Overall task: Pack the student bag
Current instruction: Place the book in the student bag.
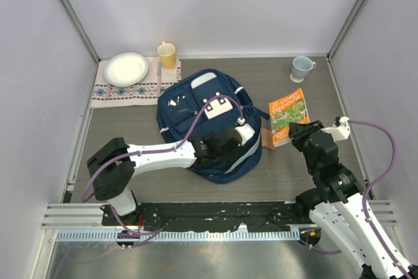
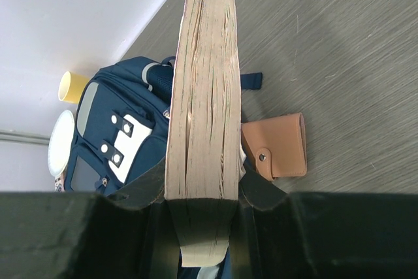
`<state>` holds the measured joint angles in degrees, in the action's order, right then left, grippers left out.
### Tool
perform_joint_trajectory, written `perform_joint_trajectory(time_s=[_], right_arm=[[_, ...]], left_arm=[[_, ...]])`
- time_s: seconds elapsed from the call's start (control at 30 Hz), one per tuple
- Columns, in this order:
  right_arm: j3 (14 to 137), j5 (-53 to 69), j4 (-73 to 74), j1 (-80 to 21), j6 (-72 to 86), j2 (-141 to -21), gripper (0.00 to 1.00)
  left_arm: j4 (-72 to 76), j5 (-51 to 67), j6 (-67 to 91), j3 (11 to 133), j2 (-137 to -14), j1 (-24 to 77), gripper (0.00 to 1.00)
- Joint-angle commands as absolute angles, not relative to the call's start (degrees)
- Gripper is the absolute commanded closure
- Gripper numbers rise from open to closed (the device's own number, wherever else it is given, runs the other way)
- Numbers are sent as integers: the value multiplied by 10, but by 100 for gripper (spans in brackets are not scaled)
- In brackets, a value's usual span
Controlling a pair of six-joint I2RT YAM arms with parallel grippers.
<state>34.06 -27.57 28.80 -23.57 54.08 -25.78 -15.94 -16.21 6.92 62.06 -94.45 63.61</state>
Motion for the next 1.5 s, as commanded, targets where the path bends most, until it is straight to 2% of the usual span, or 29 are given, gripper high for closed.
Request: perform_joint_trajectory(time_s=[0.0,0.03,0.1,0.13,0.23,0.47,0.77,1.03,1.33,1.47], right_arm=[[369,-293,227,-236,544,-258,99],[369,-292,226,-236,544,-258,99],[370,-290,227,-236,544,-259,99],[372,-287,227,-236,543,-259,99],[379,-290,238,-236,541,-258,99],[417,-358,310,-236,502,-243,99],[420,-323,332,-236,503,-218,99],[382,-169,294,-236,546,-222,99],[327,-59,209,-236,584,-229,99],[295,36,121,-236,614,-244,99]], left_arm=[[-156,-231,65,642,-948,647,64],[-152,-231,68,641,-947,647,67],[-151,-232,72,645,-946,647,80],[-151,-237,74,647,-943,648,91],[-143,-254,76,651,-928,647,100],[-163,-289,63,704,-903,646,100],[-172,-249,73,753,-830,635,100],[-149,-165,159,766,-780,559,100],[-136,-156,176,778,-777,544,100],[-128,-152,181,781,-780,542,100]])
